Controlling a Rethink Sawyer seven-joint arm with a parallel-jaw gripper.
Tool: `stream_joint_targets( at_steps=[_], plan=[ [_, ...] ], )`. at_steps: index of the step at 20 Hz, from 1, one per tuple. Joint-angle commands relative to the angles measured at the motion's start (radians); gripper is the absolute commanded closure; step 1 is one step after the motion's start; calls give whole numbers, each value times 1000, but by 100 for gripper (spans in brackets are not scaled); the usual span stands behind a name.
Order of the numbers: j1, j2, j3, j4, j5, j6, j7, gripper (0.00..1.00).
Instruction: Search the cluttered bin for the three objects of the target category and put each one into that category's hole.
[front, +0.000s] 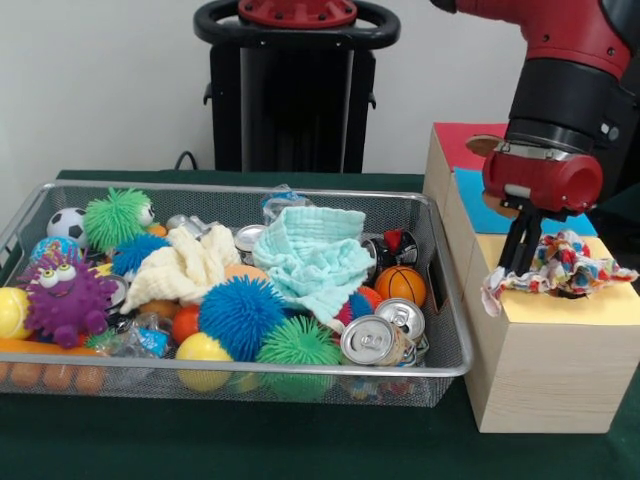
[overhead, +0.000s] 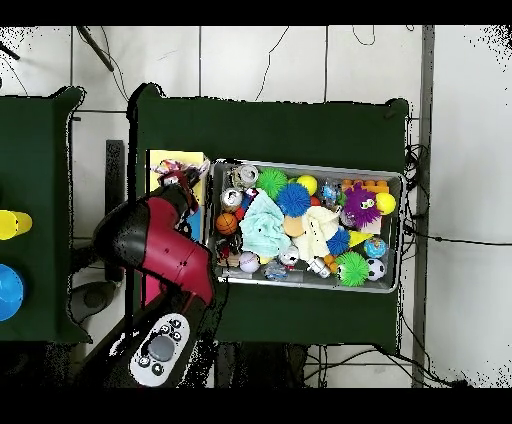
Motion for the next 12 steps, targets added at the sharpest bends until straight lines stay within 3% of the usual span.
stream_joint_targets(
  at_steps=[1, 5, 12],
  plan=[
    [-4, 140, 40, -48, -31, -60, 100, 100],
    [-13, 130, 59, -47, -44, -68, 112, 100],
    [24, 161, 2, -70, -25, 1, 93, 100]
  ],
)
